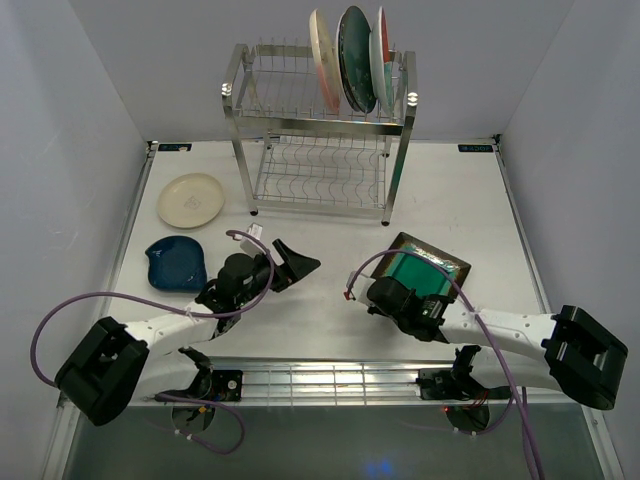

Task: Load the plates into the dish rack
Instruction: Pick up the plate at the center of the board.

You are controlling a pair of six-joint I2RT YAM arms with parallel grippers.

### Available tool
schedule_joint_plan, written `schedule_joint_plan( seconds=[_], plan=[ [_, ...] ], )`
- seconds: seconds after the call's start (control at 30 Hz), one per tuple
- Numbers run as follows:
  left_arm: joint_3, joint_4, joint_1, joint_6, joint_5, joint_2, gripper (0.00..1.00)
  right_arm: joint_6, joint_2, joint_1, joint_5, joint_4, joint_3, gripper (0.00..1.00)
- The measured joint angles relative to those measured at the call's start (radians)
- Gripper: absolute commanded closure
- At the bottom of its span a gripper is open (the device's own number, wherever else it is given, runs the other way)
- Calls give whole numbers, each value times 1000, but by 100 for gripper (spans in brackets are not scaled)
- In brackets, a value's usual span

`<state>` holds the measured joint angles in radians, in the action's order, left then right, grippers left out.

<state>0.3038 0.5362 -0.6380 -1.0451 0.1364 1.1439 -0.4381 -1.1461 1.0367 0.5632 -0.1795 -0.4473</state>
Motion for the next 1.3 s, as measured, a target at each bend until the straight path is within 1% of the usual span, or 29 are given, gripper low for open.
schedule_joint_plan(
  seconds=[0.2,0.53,0.9,1.3],
  plan=[
    [8,57,-43,-34,19,39,2,-6,50,25,-30,-6,0,92],
    [79,116,-122,-96,31,162,2,-21,125,79,-83,-31,0,92],
    [106,193,-160,-181,61,289,2,-37,200,108,-129,-35,0,92],
    [167,258,-189,-284,111,433,2,-42,226,132,-134,-35,0,92]
  ],
)
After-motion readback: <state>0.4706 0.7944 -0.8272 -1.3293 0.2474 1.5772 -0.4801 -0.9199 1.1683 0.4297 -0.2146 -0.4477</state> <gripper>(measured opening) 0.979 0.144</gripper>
